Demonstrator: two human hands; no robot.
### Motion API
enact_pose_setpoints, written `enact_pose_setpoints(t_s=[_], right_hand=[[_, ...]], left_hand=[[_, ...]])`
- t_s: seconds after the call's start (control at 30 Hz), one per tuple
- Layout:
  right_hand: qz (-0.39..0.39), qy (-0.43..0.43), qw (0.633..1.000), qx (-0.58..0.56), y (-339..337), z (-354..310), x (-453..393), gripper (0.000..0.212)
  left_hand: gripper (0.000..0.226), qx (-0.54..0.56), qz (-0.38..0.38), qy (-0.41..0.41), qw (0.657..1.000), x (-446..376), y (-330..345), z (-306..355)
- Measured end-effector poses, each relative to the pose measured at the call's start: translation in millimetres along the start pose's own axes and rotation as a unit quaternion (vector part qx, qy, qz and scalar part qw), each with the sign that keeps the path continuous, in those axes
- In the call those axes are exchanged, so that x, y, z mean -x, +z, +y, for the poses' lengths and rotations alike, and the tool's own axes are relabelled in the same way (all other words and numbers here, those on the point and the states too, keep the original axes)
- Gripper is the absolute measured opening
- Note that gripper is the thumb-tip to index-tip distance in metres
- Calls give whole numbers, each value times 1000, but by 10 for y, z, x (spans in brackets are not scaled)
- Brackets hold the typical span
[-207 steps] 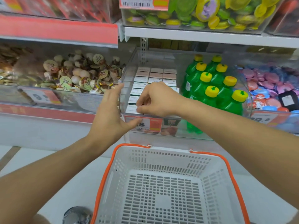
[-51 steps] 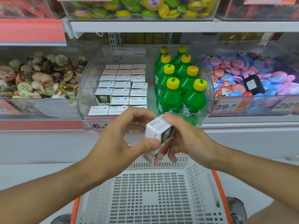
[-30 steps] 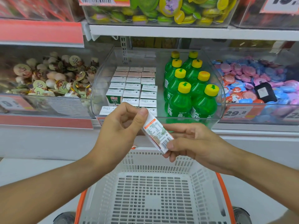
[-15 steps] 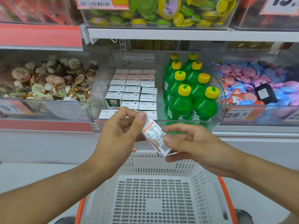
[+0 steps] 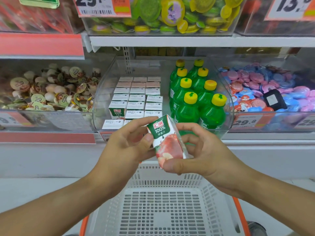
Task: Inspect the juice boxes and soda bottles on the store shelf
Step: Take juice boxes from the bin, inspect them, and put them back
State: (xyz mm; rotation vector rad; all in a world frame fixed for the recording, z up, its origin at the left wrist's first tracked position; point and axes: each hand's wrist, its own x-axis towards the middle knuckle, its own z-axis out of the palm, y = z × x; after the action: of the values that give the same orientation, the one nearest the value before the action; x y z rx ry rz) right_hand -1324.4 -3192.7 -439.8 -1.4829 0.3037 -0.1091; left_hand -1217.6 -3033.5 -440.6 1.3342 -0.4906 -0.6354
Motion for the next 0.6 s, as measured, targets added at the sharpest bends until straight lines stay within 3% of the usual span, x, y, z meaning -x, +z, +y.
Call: enact_pose_setpoints(t_s=[0.1,0.2,0.27,0.37,0.43,0.5,0.6], right_hand=[[53,-75,985,147,61,14,-2,83],[48,-119,967,219,94,19,-16,85],[28,-126,972,194,113,17,-24,78],[49,-131,982,130,144,17,-72,43],[55,-131,984,107,146,34,-105,33],[35,-127,987,92,124,57,-128,30],[-19,-137,985,100,39,69,-135,44]], left_hand=[[31,-49,-17,-24,998,24,55,25],[42,-78,-7,-13,997,35,77,29],[38,-55,8,-4,998,36,53,23],[40,-19,-10,-10,1000,39,6,17],[37,2,-24,-6,1000,54,-7,20],[35,14,-22,0,1000,62,-3,27],[40,37,-5,5,999,63,12,59]])
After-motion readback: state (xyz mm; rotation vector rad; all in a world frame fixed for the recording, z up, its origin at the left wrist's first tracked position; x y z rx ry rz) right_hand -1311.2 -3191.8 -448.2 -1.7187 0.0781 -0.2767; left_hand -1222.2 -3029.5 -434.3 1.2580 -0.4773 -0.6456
